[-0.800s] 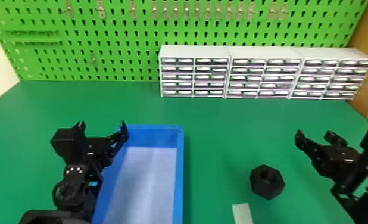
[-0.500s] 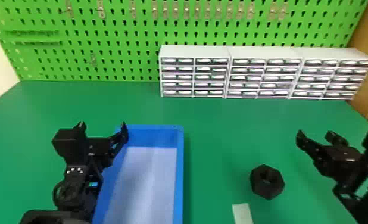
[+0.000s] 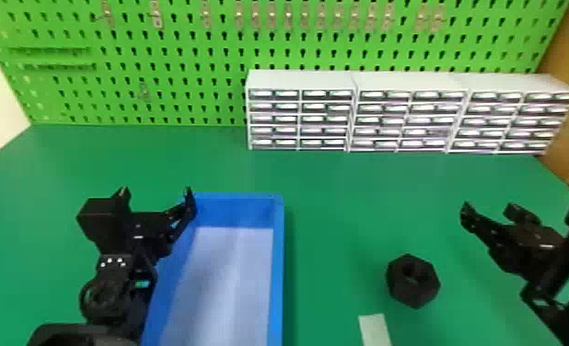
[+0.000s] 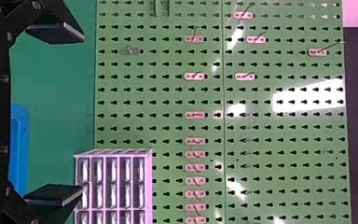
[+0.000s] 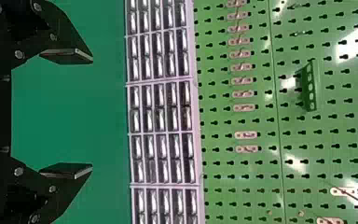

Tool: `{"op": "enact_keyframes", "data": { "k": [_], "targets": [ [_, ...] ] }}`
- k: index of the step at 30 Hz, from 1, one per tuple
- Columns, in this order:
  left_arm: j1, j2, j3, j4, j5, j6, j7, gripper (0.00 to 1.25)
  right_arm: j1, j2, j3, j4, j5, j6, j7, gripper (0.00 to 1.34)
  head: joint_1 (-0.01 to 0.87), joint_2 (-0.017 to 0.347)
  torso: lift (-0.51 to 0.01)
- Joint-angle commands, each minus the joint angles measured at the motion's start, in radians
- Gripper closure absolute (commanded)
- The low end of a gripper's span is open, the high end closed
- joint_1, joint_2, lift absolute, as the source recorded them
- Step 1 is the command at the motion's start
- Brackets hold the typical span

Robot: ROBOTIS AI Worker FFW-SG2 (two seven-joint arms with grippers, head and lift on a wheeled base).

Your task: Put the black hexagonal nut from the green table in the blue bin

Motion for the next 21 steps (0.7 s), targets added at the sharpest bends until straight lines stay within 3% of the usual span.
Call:
{"op": "enact_keyframes", "data": {
  "k": [1, 10, 21],
  "targets": [
    [-0.002, 0.000, 0.002, 0.000, 0.000, 0.000, 0.000, 0.14, -0.004, 0.000, -0.009, -0.010, 0.012, 0.027, 0.010, 0.44, 0.657, 0.057, -0.095],
    [-0.003, 0.000, 0.002, 0.000, -0.003, 0.000, 0.000, 0.14, -0.014, -0.004, -0.039, -0.041, 0.020, 0.116, 0.015, 0.44, 0.657, 0.057, -0.095],
    [-0.009, 0.000, 0.002, 0.000, -0.009, 0.000, 0.000, 0.14, -0.024, 0.013, -0.085, -0.071, 0.029, 0.155, 0.015, 0.45, 0.657, 0.057, -0.095]
  ]
}}
